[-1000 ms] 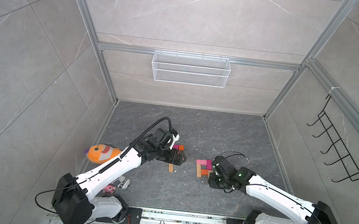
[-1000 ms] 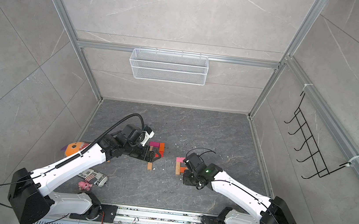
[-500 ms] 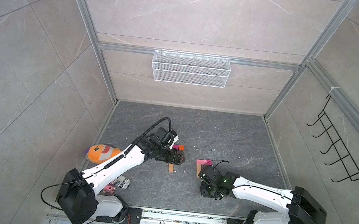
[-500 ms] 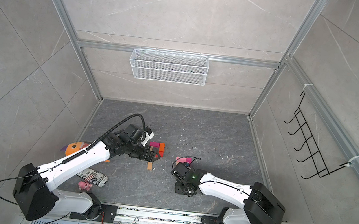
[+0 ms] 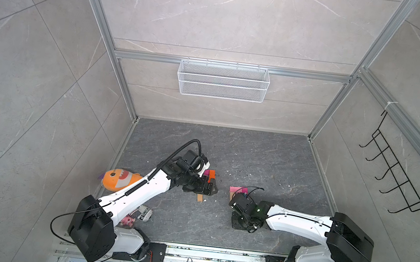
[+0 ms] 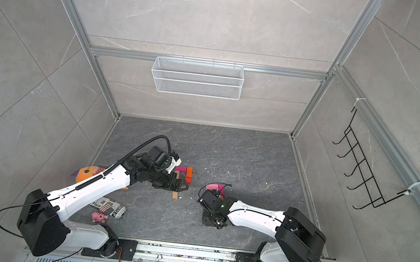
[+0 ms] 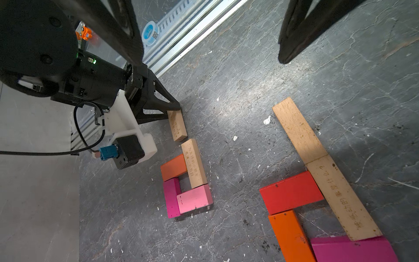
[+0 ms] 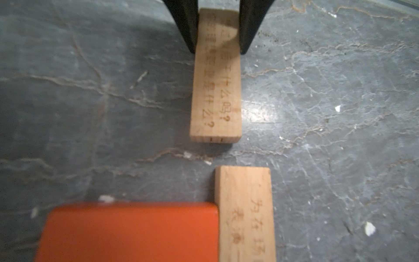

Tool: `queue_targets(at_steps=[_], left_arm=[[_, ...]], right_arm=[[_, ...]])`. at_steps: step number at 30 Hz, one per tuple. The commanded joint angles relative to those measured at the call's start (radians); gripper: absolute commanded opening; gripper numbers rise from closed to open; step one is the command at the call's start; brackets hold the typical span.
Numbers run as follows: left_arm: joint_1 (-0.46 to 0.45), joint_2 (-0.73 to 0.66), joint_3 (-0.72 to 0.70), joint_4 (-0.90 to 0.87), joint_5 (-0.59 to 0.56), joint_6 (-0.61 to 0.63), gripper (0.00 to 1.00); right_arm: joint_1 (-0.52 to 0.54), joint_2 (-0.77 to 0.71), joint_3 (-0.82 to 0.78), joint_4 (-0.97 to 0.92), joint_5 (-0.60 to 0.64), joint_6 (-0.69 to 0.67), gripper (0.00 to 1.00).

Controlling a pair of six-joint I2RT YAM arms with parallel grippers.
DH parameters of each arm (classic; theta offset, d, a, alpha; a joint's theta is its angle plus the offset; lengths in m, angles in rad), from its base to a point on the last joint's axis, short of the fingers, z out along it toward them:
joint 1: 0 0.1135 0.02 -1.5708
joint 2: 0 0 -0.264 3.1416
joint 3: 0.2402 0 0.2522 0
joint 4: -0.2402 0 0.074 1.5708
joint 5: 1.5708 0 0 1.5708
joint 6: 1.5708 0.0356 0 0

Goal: Assemble the letter p with building blocks
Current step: Assemble the building block at the center of the board.

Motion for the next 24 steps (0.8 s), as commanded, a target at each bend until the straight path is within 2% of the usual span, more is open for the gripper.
queue_targets(at_steps=[1,24], left_arm=[[0.003,0.016,0.013,-0.022,0.044,0.001,0.96],[0.002,0.058,0.021,-0.045,0.079,0.004,0.96]], right_arm=[[0.009,0.032,0.025,-0.002,0.011,0.016,0.19],[0.009,0.082,0.060,-0.015,0.015,0.008,0.21]])
